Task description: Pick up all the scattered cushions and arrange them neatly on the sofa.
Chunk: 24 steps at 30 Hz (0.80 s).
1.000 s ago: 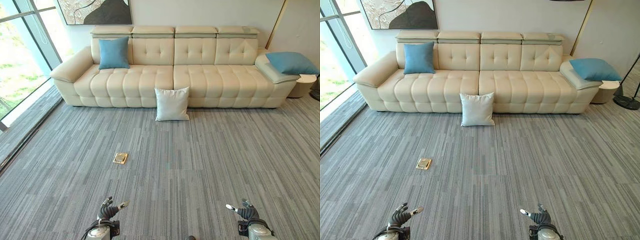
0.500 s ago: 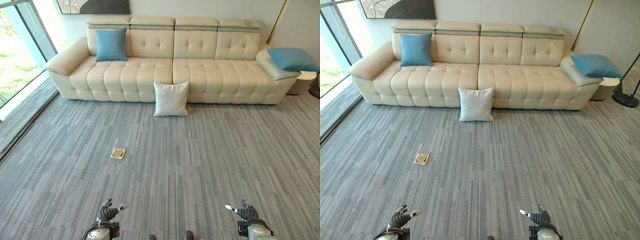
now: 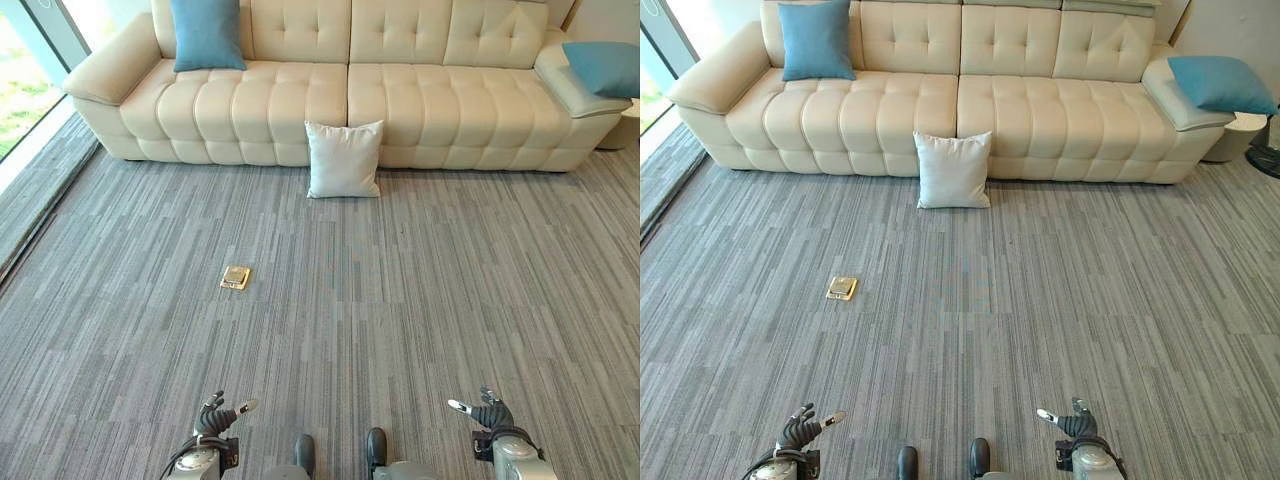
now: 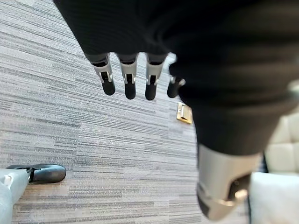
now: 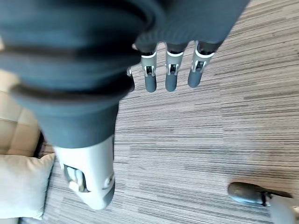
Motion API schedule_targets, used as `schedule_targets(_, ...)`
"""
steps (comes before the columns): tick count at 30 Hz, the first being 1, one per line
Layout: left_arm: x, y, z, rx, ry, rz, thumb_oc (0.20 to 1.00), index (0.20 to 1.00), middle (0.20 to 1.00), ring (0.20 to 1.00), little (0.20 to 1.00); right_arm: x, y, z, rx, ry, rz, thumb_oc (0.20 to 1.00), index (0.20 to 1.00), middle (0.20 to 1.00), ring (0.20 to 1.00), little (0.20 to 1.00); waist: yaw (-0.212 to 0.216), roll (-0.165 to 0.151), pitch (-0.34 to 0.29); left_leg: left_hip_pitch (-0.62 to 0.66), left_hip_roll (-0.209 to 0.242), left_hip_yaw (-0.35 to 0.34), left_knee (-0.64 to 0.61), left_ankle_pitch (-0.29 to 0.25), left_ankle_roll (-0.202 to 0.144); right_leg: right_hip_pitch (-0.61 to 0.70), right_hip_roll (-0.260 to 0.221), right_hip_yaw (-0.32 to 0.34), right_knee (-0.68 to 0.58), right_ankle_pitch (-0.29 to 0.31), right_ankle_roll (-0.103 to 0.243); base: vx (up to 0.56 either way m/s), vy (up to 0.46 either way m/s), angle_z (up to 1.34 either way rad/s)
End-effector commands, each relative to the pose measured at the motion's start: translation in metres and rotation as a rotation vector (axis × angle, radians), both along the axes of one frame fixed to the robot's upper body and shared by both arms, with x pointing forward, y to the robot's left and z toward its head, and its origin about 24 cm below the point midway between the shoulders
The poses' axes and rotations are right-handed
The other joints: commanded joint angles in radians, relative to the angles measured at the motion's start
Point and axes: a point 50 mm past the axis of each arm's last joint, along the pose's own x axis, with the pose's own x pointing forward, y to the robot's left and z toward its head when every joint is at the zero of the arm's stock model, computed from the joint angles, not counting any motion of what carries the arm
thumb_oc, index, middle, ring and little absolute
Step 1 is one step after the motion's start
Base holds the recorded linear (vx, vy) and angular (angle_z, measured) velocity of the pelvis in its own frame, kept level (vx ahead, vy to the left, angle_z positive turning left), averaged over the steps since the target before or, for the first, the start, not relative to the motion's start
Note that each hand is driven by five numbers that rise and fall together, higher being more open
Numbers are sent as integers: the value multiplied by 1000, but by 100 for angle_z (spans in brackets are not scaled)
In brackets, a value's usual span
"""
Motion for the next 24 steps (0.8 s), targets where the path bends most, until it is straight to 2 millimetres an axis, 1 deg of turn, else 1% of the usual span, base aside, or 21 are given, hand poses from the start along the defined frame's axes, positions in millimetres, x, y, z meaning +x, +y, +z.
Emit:
schedule_targets(1,26,9,19,45,-102,-2,1000,1000,1000,1000,1000,27,-11,24,-52,-130,12,1000,1000,1000,1000,1000,5,29,56,85,-56,31,2,-175,40,-111,-36,-10,417,-201,87,86,105,-29)
schedule_targets(2,27,9,19,45,-106,-4,1000,1000,1000,1000,1000,26,-11,24,-57,-125,15,1000,1000,1000,1000,1000,-1,37,73,106,-59,28,2,-186,47,-184,-49,-8,549,-187,86,226,67,-18)
schedule_targets(3,28,8,20,38,-113,-3,1000,1000,1000,1000,1000,24,-11,22,-60,-113,18,1000,1000,1000,1000,1000,4,43,80,141,-53,49,2,-194,37,-231,-52,-51,495,-198,81,321,37,0)
schedule_targets(4,28,7,19,33,-114,-2,1000,1000,1000,1000,1000,24,-12,21,-60,-107,14,1000,1000,1000,1000,1000,4,50,85,159,-45,53,2,-197,30,-231,-37,-61,418,-186,80,338,-74,-27)
schedule_targets(5,29,6,19,26,-117,1,1000,1000,1000,1000,1000,22,-12,19,-58,-98,9,1000,1000,1000,1000,1000,2,52,90,182,-43,51,2,-199,22,-226,-16,-71,288,-149,89,283,-123,-71)
schedule_targets(7,30,7,19,24,-119,0,1000,1000,1000,1000,1000,23,-14,20,-60,-97,4,1000,1000,1000,1000,1000,-4,48,93,206,-43,50,2,-204,6,-214,6,-79,103,-92,114,444,-225,-19)
schedule_targets(8,30,10,21,37,-119,-8,1000,1000,1000,1000,1000,19,-19,20,-73,-89,-6,1000,1000,1000,1000,1000,-17,41,77,248,-35,45,2,-203,-14,-196,28,-71,-32,-55,125,839,-396,60)
schedule_targets(10,27,5,15,19,-99,-7,1000,1000,1000,1000,1000,13,-19,15,-61,-63,-9,1000,1000,1000,1000,1000,-19,52,44,287,-2,32,31,-126,-42,-123,52,-82,-12,-63,80,722,-328,59)
schedule_targets(11,27,5,15,19,-99,-7,1000,1000,1000,1000,1000,13,-19,15,-61,-64,-9,1000,1000,1000,1000,1000,-19,51,44,286,-4,33,31,-125,-42,-123,51,-81,-14,-61,80,450,-234,41)
schedule_targets(12,25,1,12,-3,-92,-1,1000,1000,1000,1000,1000,10,-23,14,-60,-55,-20,1000,1000,1000,1000,1000,-19,56,34,258,11,36,134,-56,-73,-70,56,-94,-30,-80,59,416,-236,17)
schedule_targets(13,25,0,11,-6,-87,-6,1000,1000,1000,1000,1000,9,-25,14,-63,-53,-23,1000,1000,1000,1000,1000,-24,58,31,235,17,32,215,-16,-95,-38,61,-100,-35,-95,43,534,-304,22)
schedule_targets(14,26,-1,12,-7,-88,-16,1000,1000,1000,1000,1000,8,-27,15,-63,-54,-31,1000,1000,1000,1000,1000,-23,54,29,212,16,34,271,15,-108,-11,61,-101,-46,-108,31,269,-159,55)
schedule_targets(15,26,-1,12,-7,-88,-17,1000,1000,1000,1000,1000,8,-27,15,-63,-54,-31,1000,1000,1000,1000,1000,-25,54,29,210,17,32,275,12,-109,-9,62,-103,-47,-108,30,368,-225,52)
schedule_targets(16,26,-3,12,-12,-85,-31,1000,1000,1000,1000,1000,8,-28,16,-58,-63,-32,1000,1000,1000,1000,1000,-20,48,33,165,21,38,400,64,-127,44,68,-93,-47,-148,3,369,-234,22)
schedule_targets(17,27,-4,12,-11,-84,-39,1000,1000,1000,1000,1000,9,-29,17,-63,-67,-29,1000,1000,1000,1000,1000,-17,42,45,127,20,34,497,88,-133,72,69,-84,-47,-164,-12,367,-233,6)
schedule_targets(18,27,-4,12,-11,-84,-39,1000,1000,1000,1000,1000,9,-29,17,-63,-67,-29,1000,1000,1000,1000,1000,-19,44,46,123,22,32,505,84,-133,72,70,-86,-47,-165,-13,308,-200,18)
schedule_targets(19,27,-5,10,-11,-73,-49,1000,1000,1000,1000,1000,11,-31,19,-72,-74,-26,1000,1000,1000,1000,1000,-11,34,64,69,17,31,612,93,-131,110,69,-73,-47,-183,-30,306,-191,3)
schedule_targets(20,26,-5,10,-10,-73,-46,1000,1000,1000,1000,1000,10,-32,19,-77,-68,-28,1000,1000,1000,1000,1000,-10,29,69,54,31,48,625,76,-117,123,69,-69,-46,-194,-35,381,-233,-14)
schedule_targets(22,24,-6,8,-13,-59,-50,1000,1000,1000,1000,1000,7,-35,18,-84,-53,-34,1000,1000,1000,1000,1000,-3,13,77,-28,14,60,582,4,-92,147,52,-60,-47,-204,-33,232,-120,-11)
schedule_targets(23,23,-6,8,-11,-55,-52,1000,1000,1000,1000,1000,7,-35,18,-82,-55,-38,1000,1000,1000,1000,1000,3,2,81,-75,-1,65,539,-41,-76,161,43,-56,-47,-210,-28,247,-67,-6)
schedule_targets(24,21,-4,8,-6,-51,-57,1000,1000,1000,1000,1000,7,-35,18,-81,-56,-37,1000,1000,1000,1000,1000,6,-5,78,-93,-14,65,463,-69,-62,169,36,-53,-47,-215,-21,277,-39,-3)
